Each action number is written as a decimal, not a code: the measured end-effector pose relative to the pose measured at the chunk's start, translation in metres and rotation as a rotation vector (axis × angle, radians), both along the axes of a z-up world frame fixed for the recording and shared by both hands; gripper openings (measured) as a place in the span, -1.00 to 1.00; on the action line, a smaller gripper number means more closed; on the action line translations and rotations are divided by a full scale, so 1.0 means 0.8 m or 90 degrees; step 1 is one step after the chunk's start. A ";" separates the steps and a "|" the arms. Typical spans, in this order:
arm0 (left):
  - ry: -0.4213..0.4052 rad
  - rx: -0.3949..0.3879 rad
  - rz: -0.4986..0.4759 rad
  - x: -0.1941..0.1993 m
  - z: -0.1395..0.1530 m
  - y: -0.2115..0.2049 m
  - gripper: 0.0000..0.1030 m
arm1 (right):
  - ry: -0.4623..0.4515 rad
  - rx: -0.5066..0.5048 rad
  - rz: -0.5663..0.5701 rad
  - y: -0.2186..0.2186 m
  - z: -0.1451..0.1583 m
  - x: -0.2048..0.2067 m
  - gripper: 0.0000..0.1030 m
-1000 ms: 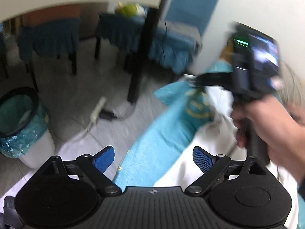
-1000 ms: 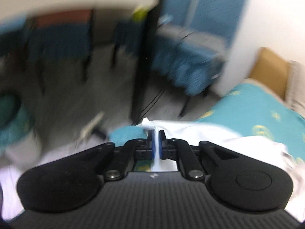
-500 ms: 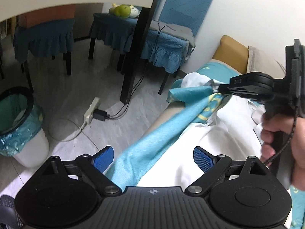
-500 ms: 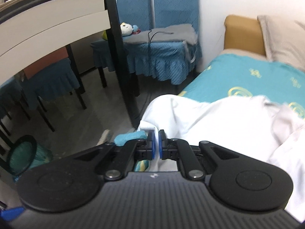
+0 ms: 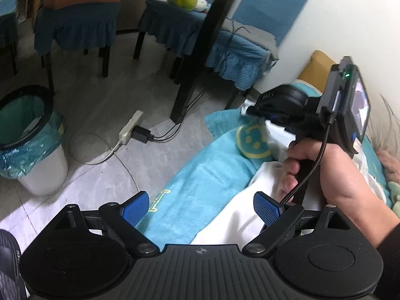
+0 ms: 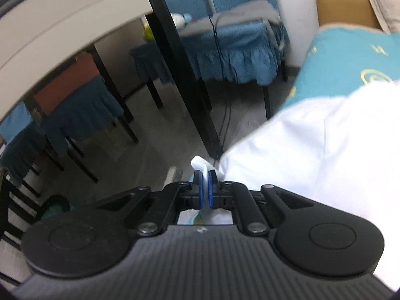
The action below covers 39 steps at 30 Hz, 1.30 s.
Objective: Fold clothes
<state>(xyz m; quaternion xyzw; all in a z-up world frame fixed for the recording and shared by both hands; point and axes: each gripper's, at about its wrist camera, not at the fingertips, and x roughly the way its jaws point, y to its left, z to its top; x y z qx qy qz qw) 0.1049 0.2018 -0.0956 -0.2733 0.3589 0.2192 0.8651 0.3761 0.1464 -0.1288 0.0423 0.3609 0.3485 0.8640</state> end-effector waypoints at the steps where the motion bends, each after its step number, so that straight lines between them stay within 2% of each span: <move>1: -0.001 0.000 0.000 0.000 0.000 0.000 0.79 | -0.010 0.012 -0.008 -0.003 0.003 0.001 -0.86; 6: -0.012 0.000 -0.006 -0.004 0.003 -0.002 0.79 | -0.080 0.049 -0.060 -0.041 0.039 -0.006 -0.86; 11: -0.016 0.002 -0.003 -0.006 0.006 -0.004 0.79 | -0.045 0.042 -0.067 -0.079 0.048 -0.006 -0.85; 13: -0.017 0.003 -0.001 -0.007 0.008 -0.004 0.79 | 0.024 0.063 -0.030 -0.087 0.042 0.001 -0.83; 14: -0.018 0.004 0.002 -0.007 0.009 -0.005 0.79 | 0.036 0.055 -0.017 -0.085 0.040 -0.001 -0.83; 17: -0.020 0.009 0.005 -0.008 0.011 -0.006 0.79 | 0.035 0.035 0.029 -0.070 0.034 -0.012 -0.85; 19: -0.018 0.013 0.005 -0.006 0.010 -0.007 0.80 | 0.037 0.035 0.032 -0.057 0.029 -0.016 -0.86; 23: -0.015 0.017 0.008 -0.003 0.008 -0.006 0.80 | 0.019 0.085 -0.013 -0.048 0.029 -0.016 -0.86; 28: -0.014 0.016 0.001 0.000 0.005 -0.007 0.80 | -0.033 0.162 -0.117 -0.082 0.038 -0.015 -0.86; 31: -0.014 0.014 -0.003 0.000 0.004 -0.007 0.80 | -0.027 0.193 -0.156 -0.116 0.040 -0.012 -0.86; 34: -0.014 0.009 0.000 -0.001 0.004 -0.006 0.80 | -0.010 0.186 -0.166 -0.138 0.040 -0.008 -0.86; 36: -0.015 0.006 0.001 -0.001 0.005 -0.006 0.80 | -0.010 0.156 -0.155 -0.145 0.038 -0.011 -0.86; 39: -0.017 0.003 0.005 -0.003 0.007 -0.004 0.80 | 0.008 0.125 -0.107 -0.139 0.036 -0.009 -0.83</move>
